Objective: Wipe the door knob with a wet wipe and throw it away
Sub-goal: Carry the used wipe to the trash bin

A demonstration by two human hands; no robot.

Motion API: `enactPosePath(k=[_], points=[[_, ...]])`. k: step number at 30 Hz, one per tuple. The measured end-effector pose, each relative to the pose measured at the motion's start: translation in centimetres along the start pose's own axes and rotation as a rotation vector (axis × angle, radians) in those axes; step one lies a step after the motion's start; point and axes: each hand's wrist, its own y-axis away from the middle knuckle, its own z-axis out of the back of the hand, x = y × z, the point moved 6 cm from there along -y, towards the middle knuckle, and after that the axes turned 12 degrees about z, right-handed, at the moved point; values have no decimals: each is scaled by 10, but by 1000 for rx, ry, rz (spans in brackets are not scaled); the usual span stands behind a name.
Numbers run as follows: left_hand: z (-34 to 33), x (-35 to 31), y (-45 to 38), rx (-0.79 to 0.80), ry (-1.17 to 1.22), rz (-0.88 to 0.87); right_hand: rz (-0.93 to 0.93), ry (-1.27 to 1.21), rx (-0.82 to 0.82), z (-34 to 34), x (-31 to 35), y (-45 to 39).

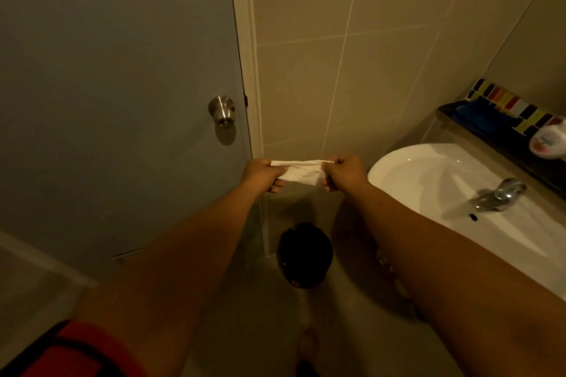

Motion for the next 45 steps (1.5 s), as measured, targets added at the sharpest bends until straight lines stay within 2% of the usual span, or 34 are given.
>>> enactPosePath(k=[4,13,21,27,31,34,38,42,45], points=[[-15,20,-51,-32,-15,70,-118,-48,23,-6,-44,-29],[-60,84,-170,30,-72,284,-301,106,70,-25,-157,-100],[-97,148,-243,23,-317,396,-464,160,75,-50,-258,-147],[-119,210,-290,6,-325,501,-558,183,148,-80,-336,-163],[-130,242,-315,-9,-283,585,-661,190,82,-91,-378,-172],[-136,254,-330,17,-317,616,-646,252,171,-95,-389,-177],[-143,259,-341,107,-548,618,-581,254,260,-95,-398,-172],[-142,243,-335,153,-686,543,-559,301,366,-100,-387,-166],[-134,225,-324,155,-713,453,-471,434,438,-99,-359,-161]])
